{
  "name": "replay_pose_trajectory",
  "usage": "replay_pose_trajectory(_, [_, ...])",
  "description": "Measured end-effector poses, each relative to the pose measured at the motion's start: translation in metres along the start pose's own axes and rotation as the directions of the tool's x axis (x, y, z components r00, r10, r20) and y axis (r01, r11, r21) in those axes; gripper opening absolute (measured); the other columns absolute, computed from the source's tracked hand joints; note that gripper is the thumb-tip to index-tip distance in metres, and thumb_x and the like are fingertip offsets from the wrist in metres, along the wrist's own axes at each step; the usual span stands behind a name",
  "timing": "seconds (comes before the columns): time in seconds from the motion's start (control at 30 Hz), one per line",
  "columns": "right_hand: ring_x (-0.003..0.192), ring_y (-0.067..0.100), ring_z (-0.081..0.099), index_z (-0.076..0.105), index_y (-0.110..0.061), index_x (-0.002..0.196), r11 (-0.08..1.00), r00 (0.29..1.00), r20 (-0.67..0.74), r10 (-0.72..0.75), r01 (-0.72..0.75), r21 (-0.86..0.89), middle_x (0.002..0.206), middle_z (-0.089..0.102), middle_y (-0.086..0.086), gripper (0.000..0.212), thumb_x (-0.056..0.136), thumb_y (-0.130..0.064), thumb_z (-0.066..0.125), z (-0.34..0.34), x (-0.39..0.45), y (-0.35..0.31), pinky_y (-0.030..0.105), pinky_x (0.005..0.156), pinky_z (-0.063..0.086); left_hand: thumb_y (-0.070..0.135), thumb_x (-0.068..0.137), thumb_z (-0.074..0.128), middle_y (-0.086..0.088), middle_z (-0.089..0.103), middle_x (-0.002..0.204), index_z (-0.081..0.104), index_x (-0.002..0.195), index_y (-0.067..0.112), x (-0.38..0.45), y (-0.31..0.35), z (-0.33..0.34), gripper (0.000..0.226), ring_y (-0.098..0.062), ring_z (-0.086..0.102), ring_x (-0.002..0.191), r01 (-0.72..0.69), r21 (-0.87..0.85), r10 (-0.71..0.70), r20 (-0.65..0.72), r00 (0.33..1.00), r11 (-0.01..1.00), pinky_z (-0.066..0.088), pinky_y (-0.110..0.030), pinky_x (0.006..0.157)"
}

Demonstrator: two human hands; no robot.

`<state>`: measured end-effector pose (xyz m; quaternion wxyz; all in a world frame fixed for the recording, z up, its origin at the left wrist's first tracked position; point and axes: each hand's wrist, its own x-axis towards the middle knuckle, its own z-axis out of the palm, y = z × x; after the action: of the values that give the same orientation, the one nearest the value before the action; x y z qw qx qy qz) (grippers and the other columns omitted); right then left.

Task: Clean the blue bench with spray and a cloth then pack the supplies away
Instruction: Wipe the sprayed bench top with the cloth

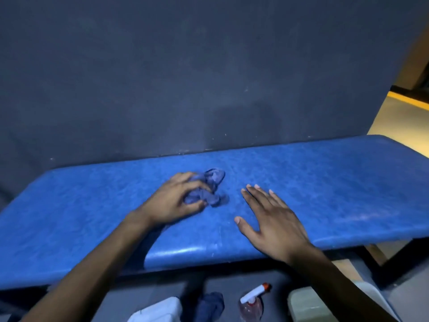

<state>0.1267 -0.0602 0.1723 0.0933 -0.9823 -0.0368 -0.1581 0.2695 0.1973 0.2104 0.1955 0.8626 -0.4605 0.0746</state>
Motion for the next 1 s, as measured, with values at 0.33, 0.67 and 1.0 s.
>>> replay_pose_trajectory(0.33, [0.153,0.011,0.017,0.033,-0.018,0.156,1.000,1.000,-0.015,0.011,-0.011,0.018,0.164,0.029,-0.002,0.080,0.093,-0.068,0.029,0.000,0.000,-0.001,0.036,0.125,0.012,0.066,0.101,0.044,0.011,0.058,0.102,0.063,0.124,0.043,0.069,0.017,0.017,0.038,-0.017,0.058,0.106,0.093,0.029,-0.093,0.009,0.996,0.995,0.045,-0.037,0.098])
replay_pose_trajectory(0.67, [0.154,0.011,0.015,0.030,-0.016,0.157,1.000,1.000,-0.020,0.007,-0.007,0.016,0.165,0.027,-0.001,0.082,0.094,-0.068,0.028,0.002,0.001,-0.001,0.037,0.125,0.012,0.050,0.099,0.056,0.012,0.065,0.124,0.064,0.118,0.049,0.060,-0.024,-0.005,0.021,-0.017,0.059,0.128,0.119,0.041,-0.119,-0.001,0.993,0.992,0.044,-0.034,0.105])
replay_pose_trajectory(1.0, [0.152,0.014,0.021,0.034,-0.013,0.155,1.000,1.000,-0.028,0.001,0.000,0.015,0.163,0.032,0.003,0.081,0.095,-0.067,0.029,0.003,-0.001,0.002,0.038,0.125,0.015,0.049,0.090,0.063,0.011,0.070,0.101,0.070,0.116,0.037,0.011,0.043,0.014,0.030,-0.013,0.063,0.098,0.115,0.048,-0.114,-0.009,0.993,0.992,0.047,-0.028,0.087])
